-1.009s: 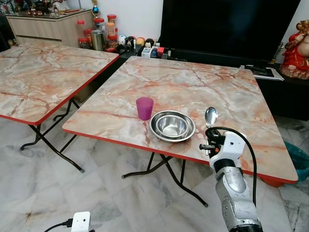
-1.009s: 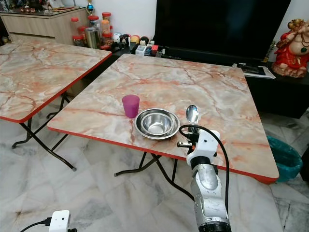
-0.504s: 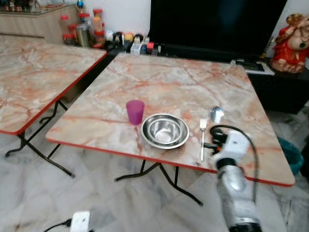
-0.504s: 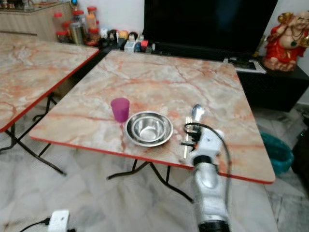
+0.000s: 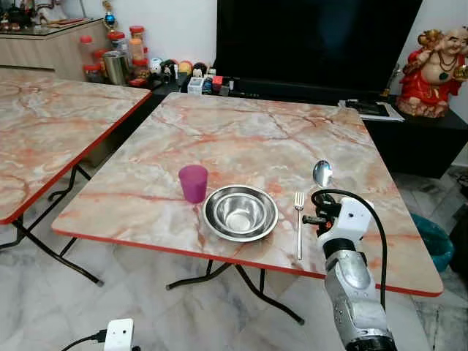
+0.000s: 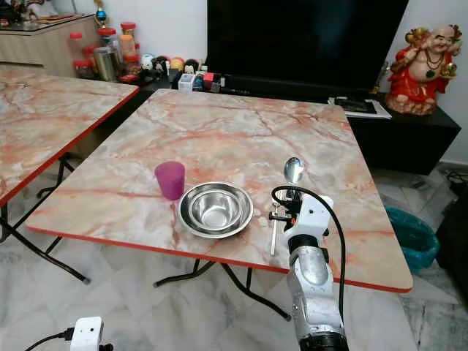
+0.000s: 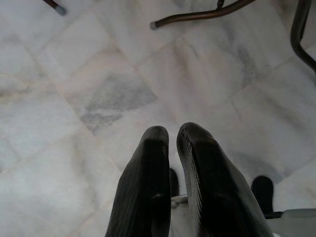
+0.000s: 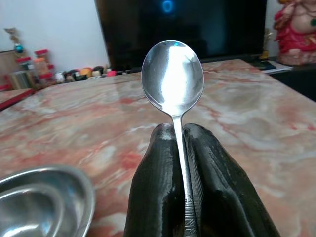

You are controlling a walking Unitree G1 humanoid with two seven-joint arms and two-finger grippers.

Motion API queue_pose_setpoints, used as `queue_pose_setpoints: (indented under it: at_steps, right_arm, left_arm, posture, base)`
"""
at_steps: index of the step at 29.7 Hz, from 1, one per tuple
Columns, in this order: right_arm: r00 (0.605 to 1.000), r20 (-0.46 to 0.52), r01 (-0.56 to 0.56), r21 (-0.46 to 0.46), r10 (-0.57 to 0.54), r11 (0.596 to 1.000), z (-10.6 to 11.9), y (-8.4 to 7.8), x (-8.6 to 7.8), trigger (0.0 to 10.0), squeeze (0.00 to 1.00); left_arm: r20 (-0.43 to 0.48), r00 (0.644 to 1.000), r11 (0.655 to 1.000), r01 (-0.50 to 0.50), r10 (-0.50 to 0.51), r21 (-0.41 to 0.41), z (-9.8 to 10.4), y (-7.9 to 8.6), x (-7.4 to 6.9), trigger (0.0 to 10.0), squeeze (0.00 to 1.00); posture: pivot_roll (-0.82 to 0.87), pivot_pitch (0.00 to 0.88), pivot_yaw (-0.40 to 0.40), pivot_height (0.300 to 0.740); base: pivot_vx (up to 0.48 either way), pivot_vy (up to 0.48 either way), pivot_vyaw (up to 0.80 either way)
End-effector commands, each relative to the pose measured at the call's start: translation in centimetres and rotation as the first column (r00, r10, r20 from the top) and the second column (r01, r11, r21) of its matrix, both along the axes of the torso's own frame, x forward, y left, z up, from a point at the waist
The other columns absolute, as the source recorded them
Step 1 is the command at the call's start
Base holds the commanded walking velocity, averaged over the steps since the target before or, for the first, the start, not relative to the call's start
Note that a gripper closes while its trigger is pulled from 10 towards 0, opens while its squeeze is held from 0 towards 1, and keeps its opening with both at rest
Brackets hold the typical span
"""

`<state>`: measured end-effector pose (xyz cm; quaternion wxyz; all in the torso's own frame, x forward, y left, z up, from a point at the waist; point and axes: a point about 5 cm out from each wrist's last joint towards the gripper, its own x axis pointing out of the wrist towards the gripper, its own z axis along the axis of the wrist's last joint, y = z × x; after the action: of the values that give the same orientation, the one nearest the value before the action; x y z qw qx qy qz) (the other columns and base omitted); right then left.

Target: Setting the table

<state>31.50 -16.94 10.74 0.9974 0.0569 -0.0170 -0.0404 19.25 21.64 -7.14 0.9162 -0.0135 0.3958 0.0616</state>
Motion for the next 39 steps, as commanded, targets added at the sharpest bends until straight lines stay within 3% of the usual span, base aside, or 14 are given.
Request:
queue_pose_setpoints:
  at_steps: [1, 23, 34, 39]
  right_arm:
    - [1.000, 0.006, -0.004, 0.004, 0.004, 1.000, 0.1, 0.2, 0.1, 10.0, 0.00]
    - [1.000, -0.011, 0.002, -0.007, -0.002, 1.000, -0.5, 0.1, 0.0, 10.0, 0.00]
    - [1.000, -0.011, -0.001, -0.010, 0.001, 1.000, -0.5, -0.1, 0.1, 10.0, 0.00]
    - [0.995, -0.094, 0.031, -0.071, -0.038, 0.997, -1.2, -1.1, 0.6, 10.0, 0.00]
  left_arm:
    - [-0.011, 1.000, 1.000, -0.010, 0.010, 0.001, -0.2, 0.2, -0.4, 10.0, 0.00]
    - [-0.013, 1.000, 1.000, 0.004, -0.004, 0.006, -0.2, 0.3, -0.4, 10.0, 0.00]
    - [-0.016, 1.000, 1.000, -0.005, 0.005, 0.015, -0.1, 0.6, -0.5, 10.0, 0.00]
    - [-0.014, 0.999, 0.999, -0.039, 0.039, 0.006, -0.2, 0.6, -0.7, 10.0, 0.00]
  posture:
    - [-0.05, 0.000, -0.037, 0.740]
    - [-0.06, 0.000, -0.032, 0.740]
    - [-0.05, 0.000, -0.037, 0.740]
    - [-0.05, 0.000, -0.046, 0.740]
  base:
    - [0.240, 0.000, 0.00]
    - [0.251, 0.000, -0.07]
    - [0.000, 0.000, 0.00]
    - [0.000, 0.000, 0.00]
